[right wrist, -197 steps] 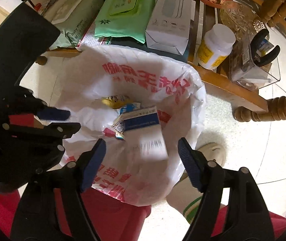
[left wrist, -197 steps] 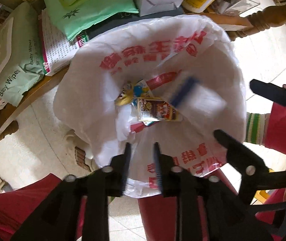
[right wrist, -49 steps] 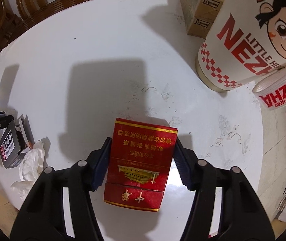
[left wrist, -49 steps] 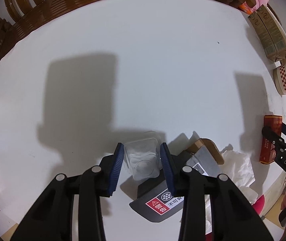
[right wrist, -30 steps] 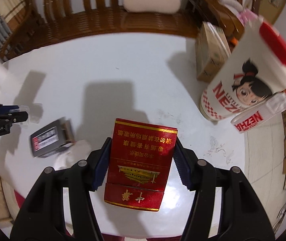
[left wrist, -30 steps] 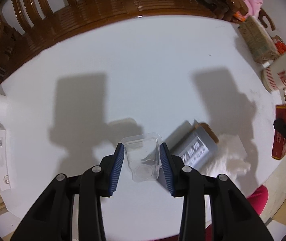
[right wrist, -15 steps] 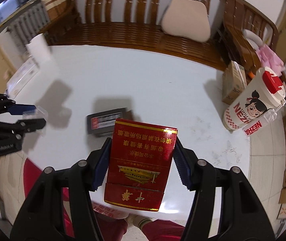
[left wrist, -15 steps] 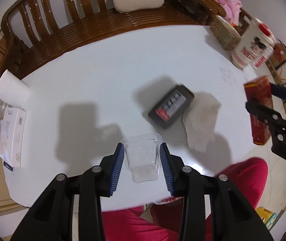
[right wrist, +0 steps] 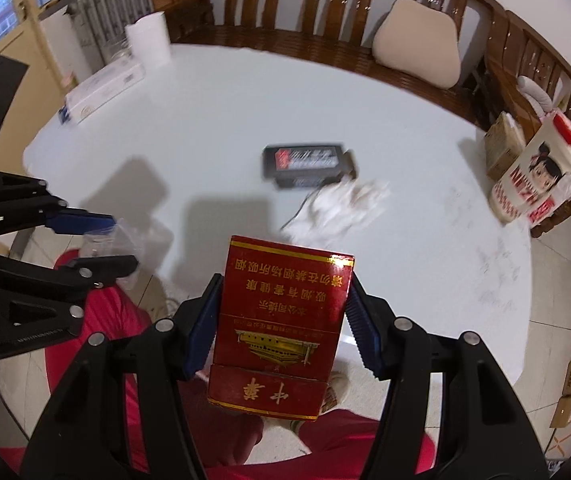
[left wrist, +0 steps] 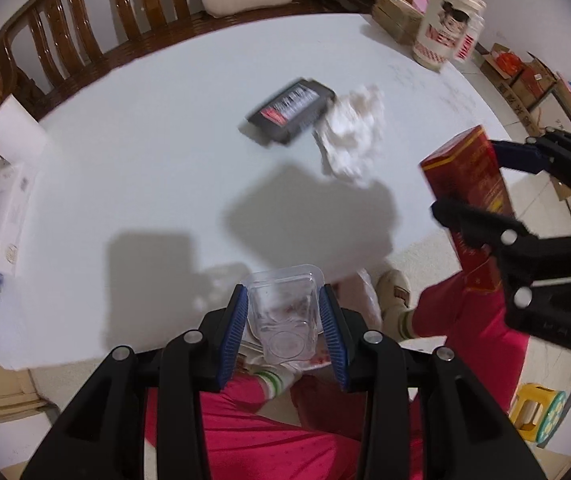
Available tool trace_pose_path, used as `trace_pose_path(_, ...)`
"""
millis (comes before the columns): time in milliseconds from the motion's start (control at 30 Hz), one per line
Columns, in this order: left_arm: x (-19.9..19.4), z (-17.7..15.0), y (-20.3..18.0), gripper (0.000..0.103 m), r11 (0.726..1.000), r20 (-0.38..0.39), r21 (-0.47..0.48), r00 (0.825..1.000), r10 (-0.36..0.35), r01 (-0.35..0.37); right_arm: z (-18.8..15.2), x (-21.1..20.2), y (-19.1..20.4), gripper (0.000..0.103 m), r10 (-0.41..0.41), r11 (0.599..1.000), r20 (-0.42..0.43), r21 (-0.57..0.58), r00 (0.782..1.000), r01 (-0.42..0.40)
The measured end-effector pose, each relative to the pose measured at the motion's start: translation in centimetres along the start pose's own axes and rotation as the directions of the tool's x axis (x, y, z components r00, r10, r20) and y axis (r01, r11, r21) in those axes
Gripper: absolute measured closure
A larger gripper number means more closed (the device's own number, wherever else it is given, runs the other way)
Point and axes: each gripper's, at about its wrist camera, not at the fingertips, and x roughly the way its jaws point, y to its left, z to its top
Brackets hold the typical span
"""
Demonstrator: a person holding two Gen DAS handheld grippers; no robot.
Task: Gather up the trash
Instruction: 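Carry the clear cup with the left tool while the right tool carries the red pack over the bag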
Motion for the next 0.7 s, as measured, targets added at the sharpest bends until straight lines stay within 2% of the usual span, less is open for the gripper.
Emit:
trace_pose_path(167, 1.7, -3.1, -0.9, 0.066, 0.999, -0.015, -0.014, 0.999, -0.037, 0.036, -3.1, 0.9, 1.7, 0.045, 0.018, 1.0, -0.025, -0.01, 1.0, -0.019)
trace_pose_path(333, 3.6, -5.5, -1.7, 0.066, 0.999, -0.04, -0.01, 0.998, -0.042, 0.041, -5.7, 2.3, 2.6, 0.045, 0.03, 1.0, -0.057, -0.004, 0.998, -0.03)
trace_pose_path(700, 8.8, -8.8, -2.6, 0.066, 0.999, -0.093, -0.005, 0.995, -0.048, 0.048, -9.8, 5.8, 3.4, 0.045, 0.03, 1.0, -0.102, 0.007, 0.994, -0.029)
